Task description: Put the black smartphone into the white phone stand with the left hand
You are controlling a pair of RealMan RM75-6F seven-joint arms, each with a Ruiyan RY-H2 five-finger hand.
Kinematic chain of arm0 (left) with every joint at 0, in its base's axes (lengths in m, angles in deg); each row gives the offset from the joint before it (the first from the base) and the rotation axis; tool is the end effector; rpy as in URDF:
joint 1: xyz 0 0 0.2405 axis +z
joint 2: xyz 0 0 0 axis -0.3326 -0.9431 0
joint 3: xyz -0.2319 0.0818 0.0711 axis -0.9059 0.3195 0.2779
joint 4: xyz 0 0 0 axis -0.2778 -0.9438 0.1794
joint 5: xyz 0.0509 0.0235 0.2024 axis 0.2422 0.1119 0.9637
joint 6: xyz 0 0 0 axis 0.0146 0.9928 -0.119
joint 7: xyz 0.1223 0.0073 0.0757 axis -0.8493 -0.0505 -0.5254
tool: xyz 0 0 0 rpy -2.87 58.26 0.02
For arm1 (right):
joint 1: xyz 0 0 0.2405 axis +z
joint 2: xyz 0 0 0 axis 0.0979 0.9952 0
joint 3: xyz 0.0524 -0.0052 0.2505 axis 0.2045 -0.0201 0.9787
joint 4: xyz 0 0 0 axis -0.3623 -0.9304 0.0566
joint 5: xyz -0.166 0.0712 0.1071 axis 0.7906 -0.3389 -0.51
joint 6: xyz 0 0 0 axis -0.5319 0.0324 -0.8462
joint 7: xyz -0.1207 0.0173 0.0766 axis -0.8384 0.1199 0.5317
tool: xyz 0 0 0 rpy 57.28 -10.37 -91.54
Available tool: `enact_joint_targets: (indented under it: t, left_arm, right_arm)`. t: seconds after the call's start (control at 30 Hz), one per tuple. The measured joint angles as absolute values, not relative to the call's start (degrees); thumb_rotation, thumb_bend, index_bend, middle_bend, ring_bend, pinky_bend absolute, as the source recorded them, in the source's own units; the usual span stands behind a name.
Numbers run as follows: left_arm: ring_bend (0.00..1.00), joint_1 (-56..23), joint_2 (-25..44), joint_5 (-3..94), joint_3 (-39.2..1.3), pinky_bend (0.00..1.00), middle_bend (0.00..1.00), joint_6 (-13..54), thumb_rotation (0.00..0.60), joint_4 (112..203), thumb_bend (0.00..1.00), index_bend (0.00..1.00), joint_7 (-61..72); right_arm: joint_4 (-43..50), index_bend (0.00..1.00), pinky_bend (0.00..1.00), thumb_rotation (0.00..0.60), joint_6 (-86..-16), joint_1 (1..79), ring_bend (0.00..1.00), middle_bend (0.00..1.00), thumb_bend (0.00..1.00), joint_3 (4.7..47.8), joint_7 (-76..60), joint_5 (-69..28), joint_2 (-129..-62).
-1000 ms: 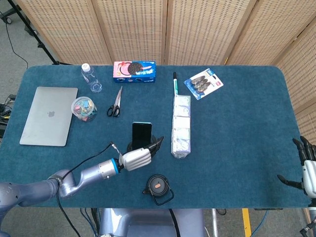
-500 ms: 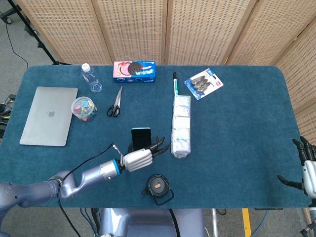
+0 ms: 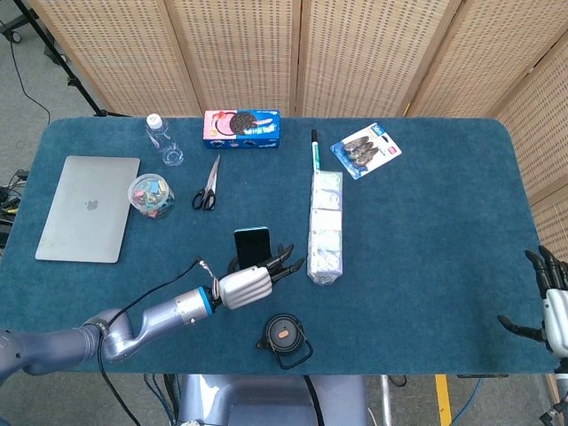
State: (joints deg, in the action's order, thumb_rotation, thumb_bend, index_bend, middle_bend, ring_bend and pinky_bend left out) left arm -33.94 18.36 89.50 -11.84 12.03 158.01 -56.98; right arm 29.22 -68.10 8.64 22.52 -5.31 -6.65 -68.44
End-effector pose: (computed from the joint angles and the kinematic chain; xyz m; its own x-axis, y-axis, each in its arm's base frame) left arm -0.0823 0.3130 -0.0558 0.5962 -0.7934 0.1225 -0.4068 -0.4301 -0.8059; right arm -0.3176 -0.1813 0.1958 0.2961 -0.0086 0.9551 -0.9422 0.1616 0.2935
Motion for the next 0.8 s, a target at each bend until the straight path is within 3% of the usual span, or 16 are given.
enact_joint_targets:
  t: [0.3, 0.53, 0.8]
  left_arm:
    - [0.24, -31.7, 12.9, 89.7, -11.3, 0.07, 0.0, 15.5, 0.6, 163.0, 0.0, 0.31, -53.4]
    - [0.23, -27.1, 9.7, 88.9, -11.1, 0.08, 0.0, 23.8, 0.6, 165.9, 0.0, 0.3, -46.0]
    - [0.07, -17.4, 6.3, 81.3, -11.6, 0.07, 0.0, 33.9, 0.6, 171.6, 0.0, 0.25, -33.3]
  right_arm:
    - [29.4, 0.0, 0.0, 0.6, -67.9, 8.8, 0.0, 0.0, 0.0, 22.2, -6.3, -6.4, -68.8]
    - [29.5, 0.0, 0.0, 0.6, -67.7, 8.9, 0.0, 0.0, 0.0, 21.9, -7.3, -6.2, -69.2]
    - [29.6, 0.0, 0.0, 0.6, -67.5, 9.0, 0.0, 0.0, 0.0, 21.6, -8.1, -6.1, -69.5]
